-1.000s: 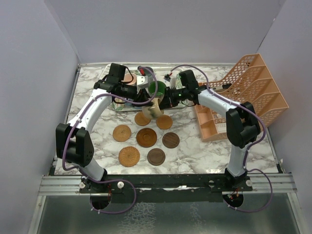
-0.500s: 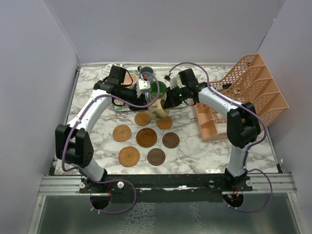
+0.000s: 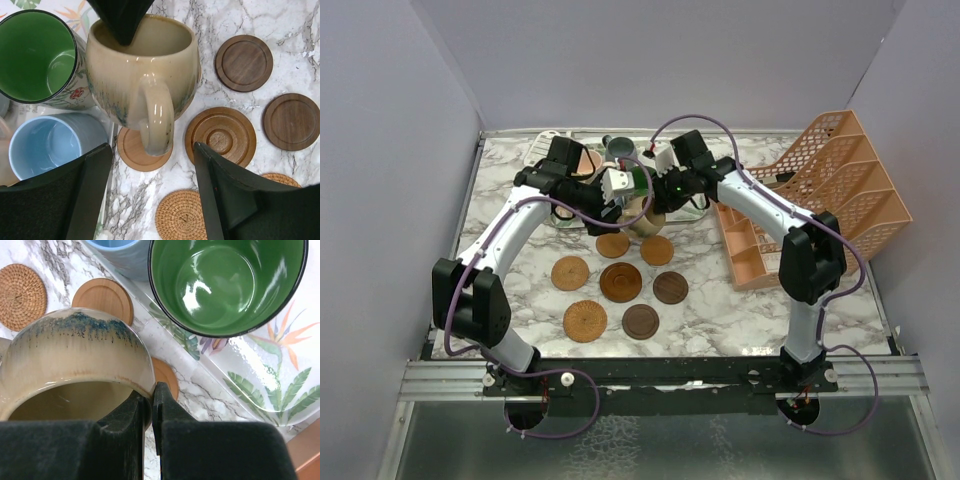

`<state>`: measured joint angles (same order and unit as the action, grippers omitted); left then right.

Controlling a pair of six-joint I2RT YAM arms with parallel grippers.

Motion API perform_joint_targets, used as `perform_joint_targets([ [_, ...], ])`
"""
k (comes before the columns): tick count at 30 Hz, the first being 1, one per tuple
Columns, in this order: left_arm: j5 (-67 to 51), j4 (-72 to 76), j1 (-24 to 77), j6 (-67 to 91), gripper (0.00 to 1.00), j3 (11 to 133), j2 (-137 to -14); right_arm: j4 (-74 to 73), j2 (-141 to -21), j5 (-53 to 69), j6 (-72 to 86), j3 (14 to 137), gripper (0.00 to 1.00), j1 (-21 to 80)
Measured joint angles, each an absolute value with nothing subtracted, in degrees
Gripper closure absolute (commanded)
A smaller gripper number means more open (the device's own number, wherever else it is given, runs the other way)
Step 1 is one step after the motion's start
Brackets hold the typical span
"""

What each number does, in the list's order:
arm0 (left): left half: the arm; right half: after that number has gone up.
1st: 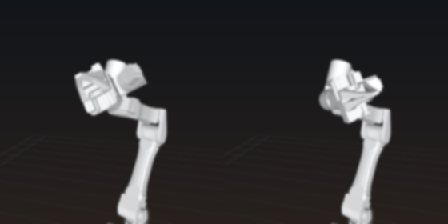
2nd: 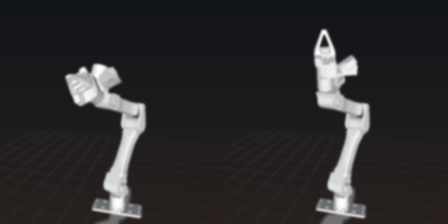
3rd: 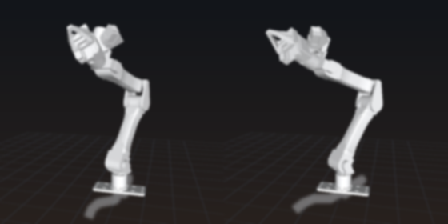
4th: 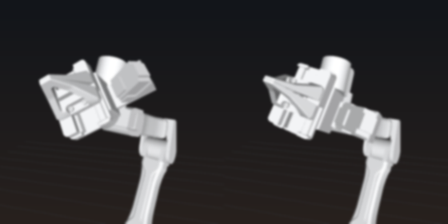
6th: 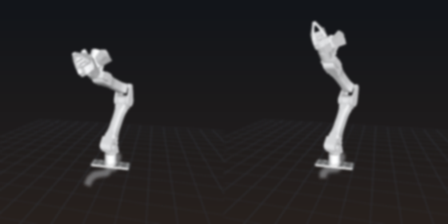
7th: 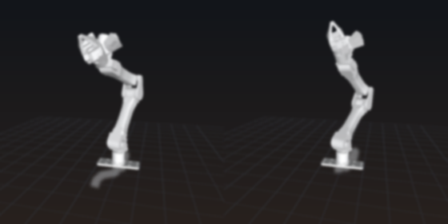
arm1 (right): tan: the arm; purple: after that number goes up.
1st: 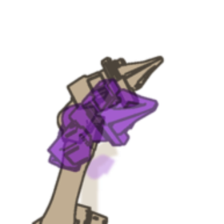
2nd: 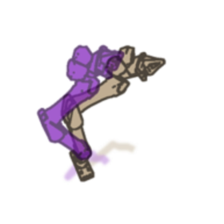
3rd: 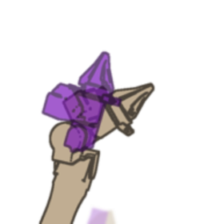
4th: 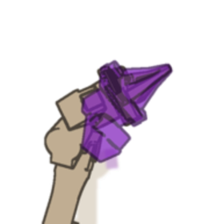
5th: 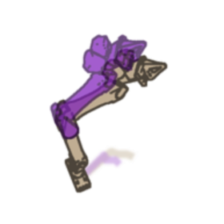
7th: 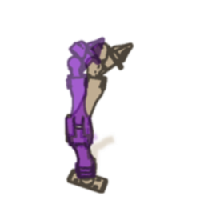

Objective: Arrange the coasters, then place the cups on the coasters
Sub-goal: Place the cup on the coaster.

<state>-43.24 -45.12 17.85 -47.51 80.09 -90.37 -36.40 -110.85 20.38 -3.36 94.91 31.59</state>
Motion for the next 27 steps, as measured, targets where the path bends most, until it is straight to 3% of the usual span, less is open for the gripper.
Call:
perform_joint_targets([
  [4,-40.9,-44.4,18.6,-47.5,0.31,79.7,-89.9,-37.3,-112.7,17.8,-3.9,97.4,0.99,33.3],
  [18,-27.7,-43.4,25.5,-48.4,0.53,79.6,-90.7,-40.4,-115.9,15.4,-4.6,101.1,0.99,35.3],
  [22,-24.7,-43.7,26.8,-49.1,0.66,79.6,-92.1,-40.8,-116.0,14.7,-4.8,101.1,0.99,35.4],
  [27,-22.1,-45.0,27.6,-49.2,0.97,79.8,-94.3,-41.8,-116.7,13.5,-4.8,101.1,0.99,35.4],
])
